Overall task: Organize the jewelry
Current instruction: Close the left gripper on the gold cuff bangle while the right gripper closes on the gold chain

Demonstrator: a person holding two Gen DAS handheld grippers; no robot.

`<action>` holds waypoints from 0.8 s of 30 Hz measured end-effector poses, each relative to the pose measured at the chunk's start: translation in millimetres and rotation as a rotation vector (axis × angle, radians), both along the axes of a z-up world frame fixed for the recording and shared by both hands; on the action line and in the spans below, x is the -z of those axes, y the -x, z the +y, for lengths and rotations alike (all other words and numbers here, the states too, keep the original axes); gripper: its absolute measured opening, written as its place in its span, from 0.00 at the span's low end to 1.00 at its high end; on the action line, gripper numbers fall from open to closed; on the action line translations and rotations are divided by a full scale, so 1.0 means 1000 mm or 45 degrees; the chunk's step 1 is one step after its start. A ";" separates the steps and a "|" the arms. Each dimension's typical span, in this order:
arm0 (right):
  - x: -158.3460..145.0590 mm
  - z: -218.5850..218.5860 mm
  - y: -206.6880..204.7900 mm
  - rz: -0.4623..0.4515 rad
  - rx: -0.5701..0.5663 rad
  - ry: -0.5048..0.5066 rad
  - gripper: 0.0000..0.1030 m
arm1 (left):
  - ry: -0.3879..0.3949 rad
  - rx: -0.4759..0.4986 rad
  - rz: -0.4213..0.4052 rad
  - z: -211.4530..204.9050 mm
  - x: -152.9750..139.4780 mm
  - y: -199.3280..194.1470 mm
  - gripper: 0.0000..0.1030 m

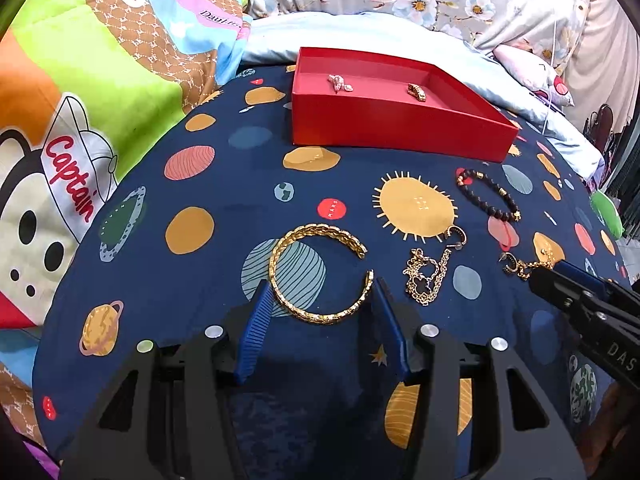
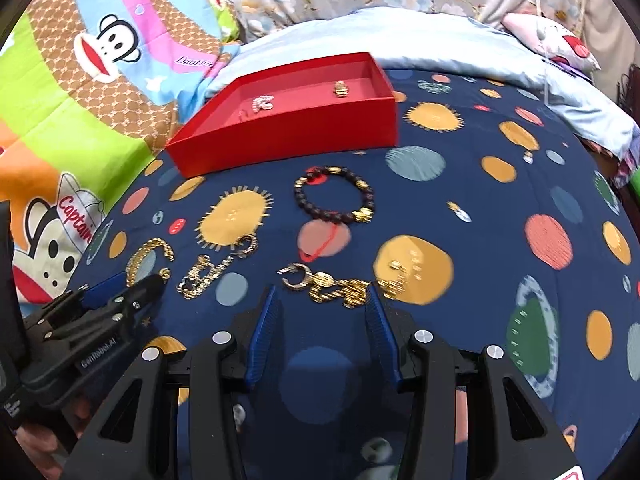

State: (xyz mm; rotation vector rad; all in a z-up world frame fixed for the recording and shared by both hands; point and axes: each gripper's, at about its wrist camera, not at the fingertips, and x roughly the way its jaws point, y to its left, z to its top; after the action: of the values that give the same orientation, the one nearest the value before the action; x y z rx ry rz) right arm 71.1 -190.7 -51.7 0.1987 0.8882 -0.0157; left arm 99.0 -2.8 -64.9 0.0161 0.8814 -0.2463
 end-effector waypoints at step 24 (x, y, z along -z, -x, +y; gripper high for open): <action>0.001 -0.056 0.015 0.018 0.188 -0.004 0.44 | 0.030 0.003 0.002 0.003 0.001 0.000 0.48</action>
State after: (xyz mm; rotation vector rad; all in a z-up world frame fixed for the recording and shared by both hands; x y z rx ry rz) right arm 56.6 -247.1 -52.9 0.2668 0.8861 -0.1532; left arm 98.9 0.3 -65.9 -0.0050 0.8799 -0.2593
